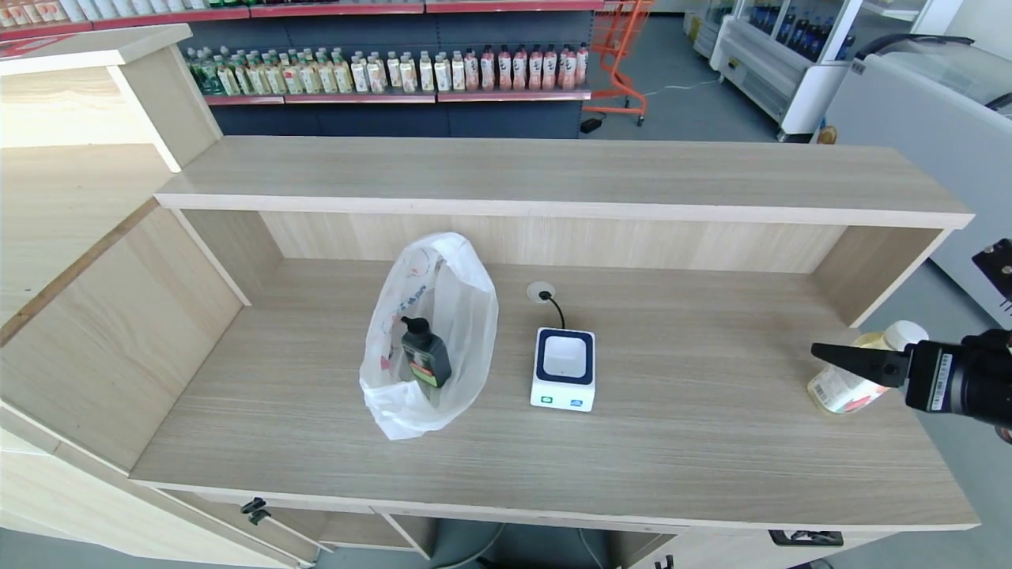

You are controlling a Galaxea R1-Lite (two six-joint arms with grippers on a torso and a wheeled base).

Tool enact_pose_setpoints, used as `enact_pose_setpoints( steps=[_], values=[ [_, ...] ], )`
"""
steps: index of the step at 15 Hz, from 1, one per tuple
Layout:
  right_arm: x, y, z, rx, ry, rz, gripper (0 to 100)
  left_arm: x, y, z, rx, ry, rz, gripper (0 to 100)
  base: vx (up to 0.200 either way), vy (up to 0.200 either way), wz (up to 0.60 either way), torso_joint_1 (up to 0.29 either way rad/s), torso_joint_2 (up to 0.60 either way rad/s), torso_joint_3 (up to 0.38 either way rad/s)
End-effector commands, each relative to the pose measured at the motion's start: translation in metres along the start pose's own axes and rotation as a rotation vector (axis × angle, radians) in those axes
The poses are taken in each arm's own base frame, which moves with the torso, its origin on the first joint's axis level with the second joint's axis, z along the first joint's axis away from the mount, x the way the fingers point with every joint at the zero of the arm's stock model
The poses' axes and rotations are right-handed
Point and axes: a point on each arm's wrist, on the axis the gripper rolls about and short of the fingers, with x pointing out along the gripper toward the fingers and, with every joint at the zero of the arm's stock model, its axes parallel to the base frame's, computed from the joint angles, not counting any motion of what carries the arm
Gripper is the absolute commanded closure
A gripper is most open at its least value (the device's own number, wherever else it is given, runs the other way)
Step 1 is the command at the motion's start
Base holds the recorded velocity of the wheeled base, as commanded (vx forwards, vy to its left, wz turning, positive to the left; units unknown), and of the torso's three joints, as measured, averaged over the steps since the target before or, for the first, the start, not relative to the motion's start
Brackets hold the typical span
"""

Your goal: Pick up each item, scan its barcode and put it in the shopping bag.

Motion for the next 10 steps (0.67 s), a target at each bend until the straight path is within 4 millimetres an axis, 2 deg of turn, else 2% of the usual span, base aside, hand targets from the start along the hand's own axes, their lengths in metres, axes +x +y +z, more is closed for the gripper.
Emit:
enact_pose_setpoints(
  steps=[1, 4, 10],
  values=[
    [0.009, -0.011, -0.001, 0.019, 0.027, -0.045, 0, 0.000, 0.000, 0.000, 0.000, 0.002, 0.000, 0, 0.000, -0.200, 0.00, -0.002, 0.00, 0.007],
    [0.008, -0.012, -0.002, 0.019, 0.027, -0.057, 0, 0.000, 0.000, 0.000, 0.000, 0.002, 0.000, 0, 0.000, -0.200, 0.00, 0.002, 0.00, 0.004],
    [0.024, -0.021, -0.017, -0.017, 0.112, -0.241, 0, 0.000, 0.000, 0.000, 0.002, 0.002, 0.000, 0, 0.000, -0.200, 0.00, 0.002, 0.00, 0.000]
  ],
)
